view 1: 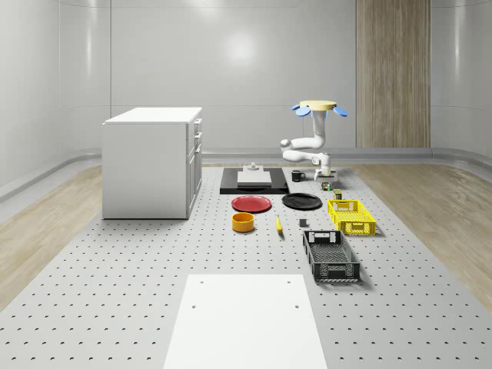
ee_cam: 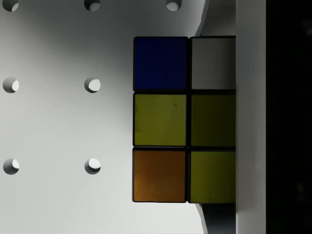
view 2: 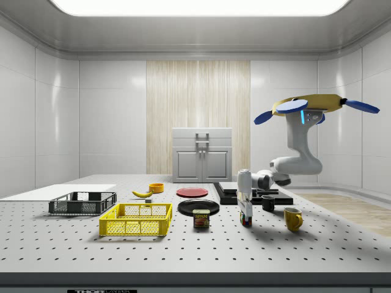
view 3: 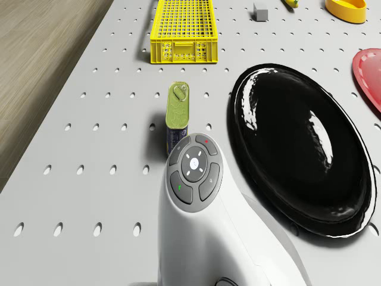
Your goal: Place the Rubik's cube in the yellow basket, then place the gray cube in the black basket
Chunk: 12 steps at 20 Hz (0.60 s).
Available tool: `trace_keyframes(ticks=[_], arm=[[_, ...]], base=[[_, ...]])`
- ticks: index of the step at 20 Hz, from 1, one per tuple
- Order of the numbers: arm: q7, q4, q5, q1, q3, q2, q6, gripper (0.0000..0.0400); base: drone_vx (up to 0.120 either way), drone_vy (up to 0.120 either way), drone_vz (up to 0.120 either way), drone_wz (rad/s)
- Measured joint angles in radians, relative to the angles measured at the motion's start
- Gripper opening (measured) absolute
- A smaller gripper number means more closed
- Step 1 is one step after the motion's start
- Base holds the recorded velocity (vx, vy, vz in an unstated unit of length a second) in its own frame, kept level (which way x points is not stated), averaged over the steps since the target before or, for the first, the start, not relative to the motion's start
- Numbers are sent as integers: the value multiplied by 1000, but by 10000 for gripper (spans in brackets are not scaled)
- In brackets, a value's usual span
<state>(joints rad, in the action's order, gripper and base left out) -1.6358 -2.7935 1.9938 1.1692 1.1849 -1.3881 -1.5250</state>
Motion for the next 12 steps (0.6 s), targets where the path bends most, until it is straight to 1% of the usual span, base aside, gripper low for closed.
trace_keyframes(ticks=[7,10,11,12], arm=[[25,1,-7,2,3,-6,-7,288],[17,-6,-28,2,26,-8,2,289],[15,-10,-39,2,37,-8,7,289],[12,-13,-50,1,50,-9,11,289]], base=[[0,0,0,0],[0,0,0,0],[0,0,40,0],[0,0,120,0]])
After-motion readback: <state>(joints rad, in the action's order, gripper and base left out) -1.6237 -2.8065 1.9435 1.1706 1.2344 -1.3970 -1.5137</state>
